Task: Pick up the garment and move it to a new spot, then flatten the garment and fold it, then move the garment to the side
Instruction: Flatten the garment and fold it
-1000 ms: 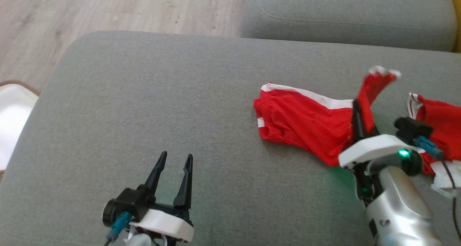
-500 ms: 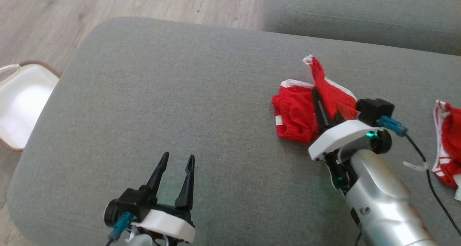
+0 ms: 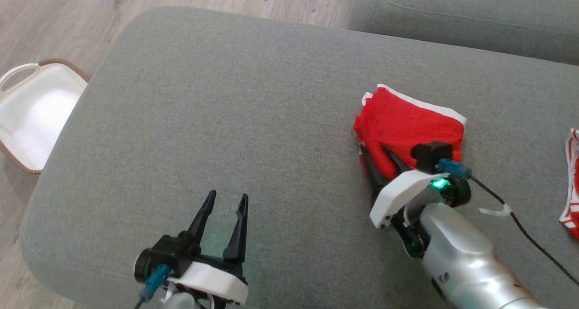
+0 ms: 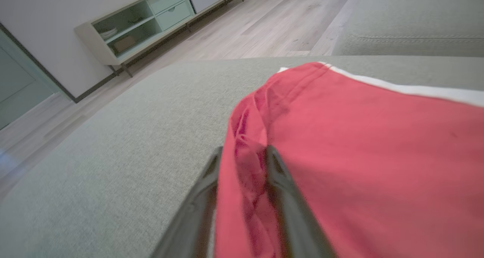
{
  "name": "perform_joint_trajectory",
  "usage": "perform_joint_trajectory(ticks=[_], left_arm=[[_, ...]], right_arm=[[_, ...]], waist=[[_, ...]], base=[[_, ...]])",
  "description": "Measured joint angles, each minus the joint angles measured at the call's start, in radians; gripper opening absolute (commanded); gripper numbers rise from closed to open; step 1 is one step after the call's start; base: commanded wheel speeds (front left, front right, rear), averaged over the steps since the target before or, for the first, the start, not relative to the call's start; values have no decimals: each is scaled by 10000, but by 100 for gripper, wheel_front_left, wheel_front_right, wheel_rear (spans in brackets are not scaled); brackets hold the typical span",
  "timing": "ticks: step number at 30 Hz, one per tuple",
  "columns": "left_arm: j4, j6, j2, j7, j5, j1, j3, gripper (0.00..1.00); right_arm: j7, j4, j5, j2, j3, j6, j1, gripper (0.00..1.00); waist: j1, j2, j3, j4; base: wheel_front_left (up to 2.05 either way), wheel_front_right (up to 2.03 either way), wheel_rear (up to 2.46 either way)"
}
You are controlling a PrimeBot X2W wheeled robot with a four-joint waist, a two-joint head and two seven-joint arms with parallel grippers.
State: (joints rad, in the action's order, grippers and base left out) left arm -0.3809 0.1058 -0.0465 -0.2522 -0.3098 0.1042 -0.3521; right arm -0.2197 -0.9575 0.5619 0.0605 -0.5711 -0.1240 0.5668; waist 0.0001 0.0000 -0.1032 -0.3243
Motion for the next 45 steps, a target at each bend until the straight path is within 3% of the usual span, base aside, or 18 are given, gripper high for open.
perform_joint_trajectory(ticks=[7, 12, 16, 21, 26, 31, 38, 45], left_arm=[[-8, -4, 2, 0, 0, 137, 86, 100], [38, -15, 0, 0, 6, 135, 291, 100], [441, -44, 6, 0, 13, 135, 477, 100], [1216, -92, 2, -2, -75, 130, 938, 100], [1806, -90, 4, 0, -75, 125, 1214, 100], [1956, -88, 2, 0, -69, 78, 1308, 100], [1910, -25, 2, 0, 15, -193, 1256, 100], [1885, 42, 0, 0, 15, -346, 1233, 100]], right_arm=[[926, 817, 811, 13, -1875, 0, -137, 100], [665, 1170, 1066, -13, -2031, 0, -181, 100], [23, 1037, 786, -10, -1229, 0, -91, 100], [-276, 1227, -878, 234, 834, 0, 138, 100], [-324, 3392, -2842, 506, 3511, 0, -770, 100], [-330, 5014, -4086, 132, 5170, 0, -2964, 100], [-330, 6303, -4215, -71, 5499, 0, -4570, 100], [-330, 6608, -4033, -125, 5467, 0, -4822, 100]], waist=[[0, 0, 88, 290], [-1, 0, 192, 621], [-1, 0, 316, 1013], [-1, 0, 457, 1563], [-1, 0, 537, 2038], [-1, 0, 615, 2355], [-2, 0, 655, 2472], [-1, 0, 617, 2451]], base=[[0, 0, 0], [0, 0, 0], [0, 0, 0], [0, 0, 0], [0, 0, 0], [0, 0, 0], [0, 0, 0], [0, 0, 0]])
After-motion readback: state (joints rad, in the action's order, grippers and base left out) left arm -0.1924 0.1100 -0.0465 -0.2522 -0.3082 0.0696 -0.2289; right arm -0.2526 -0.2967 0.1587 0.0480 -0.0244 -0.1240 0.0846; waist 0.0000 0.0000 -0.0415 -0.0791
